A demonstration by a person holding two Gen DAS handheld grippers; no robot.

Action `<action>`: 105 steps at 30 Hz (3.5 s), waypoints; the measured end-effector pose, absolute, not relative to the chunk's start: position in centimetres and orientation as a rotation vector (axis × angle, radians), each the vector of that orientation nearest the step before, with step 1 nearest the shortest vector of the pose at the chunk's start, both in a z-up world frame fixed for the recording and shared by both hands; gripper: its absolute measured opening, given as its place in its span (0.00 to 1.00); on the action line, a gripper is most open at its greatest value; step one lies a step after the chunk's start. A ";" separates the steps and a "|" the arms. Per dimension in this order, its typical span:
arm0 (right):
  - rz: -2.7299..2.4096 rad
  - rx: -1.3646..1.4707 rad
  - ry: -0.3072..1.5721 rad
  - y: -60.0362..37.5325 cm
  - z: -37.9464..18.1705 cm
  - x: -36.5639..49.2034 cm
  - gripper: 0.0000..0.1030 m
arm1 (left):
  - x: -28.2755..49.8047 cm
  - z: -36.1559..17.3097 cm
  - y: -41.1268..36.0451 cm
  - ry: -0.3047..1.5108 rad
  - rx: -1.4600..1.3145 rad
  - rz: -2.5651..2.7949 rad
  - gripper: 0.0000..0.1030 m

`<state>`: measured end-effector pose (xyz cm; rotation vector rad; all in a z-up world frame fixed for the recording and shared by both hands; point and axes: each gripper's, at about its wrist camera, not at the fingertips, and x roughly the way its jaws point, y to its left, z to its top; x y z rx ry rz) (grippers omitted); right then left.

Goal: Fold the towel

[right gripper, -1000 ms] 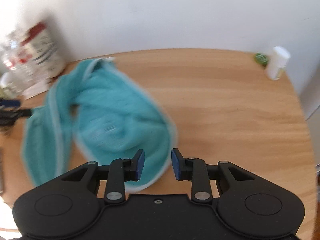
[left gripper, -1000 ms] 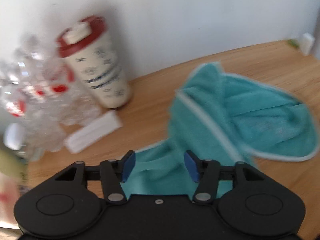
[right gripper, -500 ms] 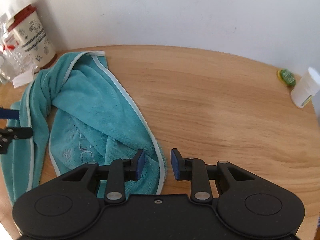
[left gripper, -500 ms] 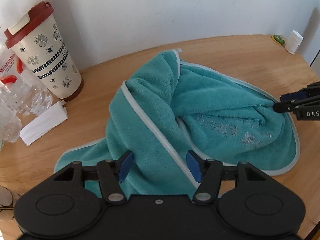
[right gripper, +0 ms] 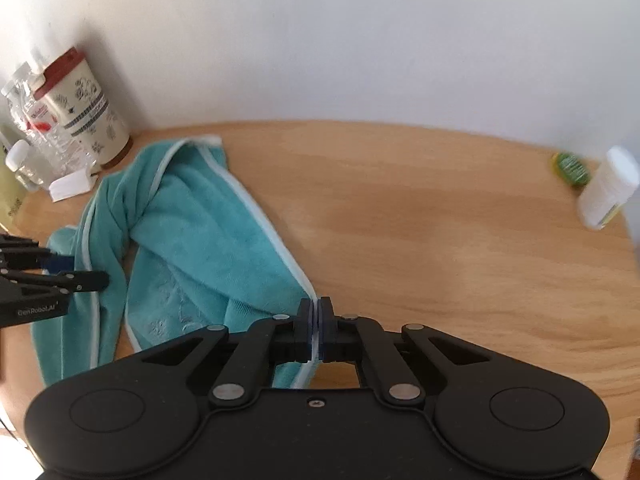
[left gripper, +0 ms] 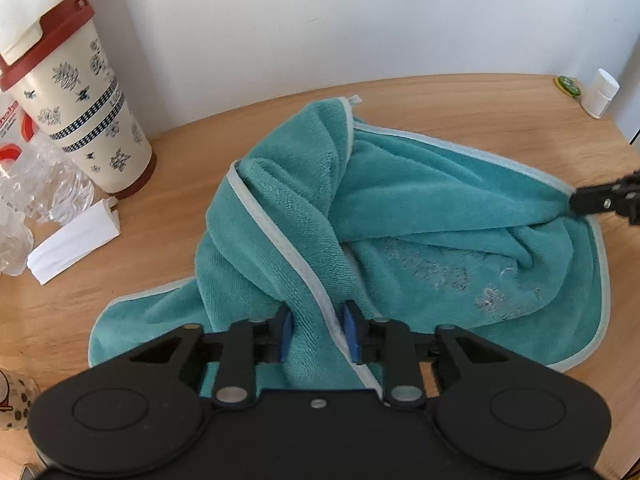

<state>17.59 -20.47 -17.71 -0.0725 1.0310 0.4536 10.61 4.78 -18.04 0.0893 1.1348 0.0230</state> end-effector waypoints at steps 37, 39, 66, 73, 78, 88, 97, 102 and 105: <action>0.573 -0.670 0.701 -15.3 -12.8 12.3 0.28 | 4.6 -11.4 1.5 0.993 0.215 -0.158 0.11; 0.630 -0.712 0.686 -13.9 -12.7 12.5 0.28 | 4.3 -11.2 1.3 0.991 0.224 -0.167 0.11; 0.632 -0.006 1.232 -13.6 -18.9 24.5 0.26 | 4.7 -11.9 1.1 1.028 0.174 -0.152 0.11; 0.641 0.109 1.158 -15.3 -17.0 22.4 0.02 | 4.6 -11.7 1.7 1.031 0.147 -0.141 0.11; 0.620 0.175 1.073 -18.0 -13.7 20.6 0.02 | 4.6 -11.7 2.4 1.029 0.136 -0.143 0.12; 0.492 0.278 1.055 -24.8 -11.3 10.0 0.02 | 4.8 -11.9 4.1 1.025 0.085 -0.168 0.14; 0.374 0.277 1.219 -23.6 -16.9 2.4 0.02 | 5.8 -12.2 5.4 1.021 0.142 -0.178 0.14; 0.325 0.176 1.203 -22.2 -18.2 0.8 0.08 | 6.2 -12.6 5.5 1.016 0.187 -0.181 0.14; 0.302 0.150 1.175 -22.8 -17.5 0.4 0.14 | 6.4 -12.7 5.6 1.011 0.193 -0.186 0.14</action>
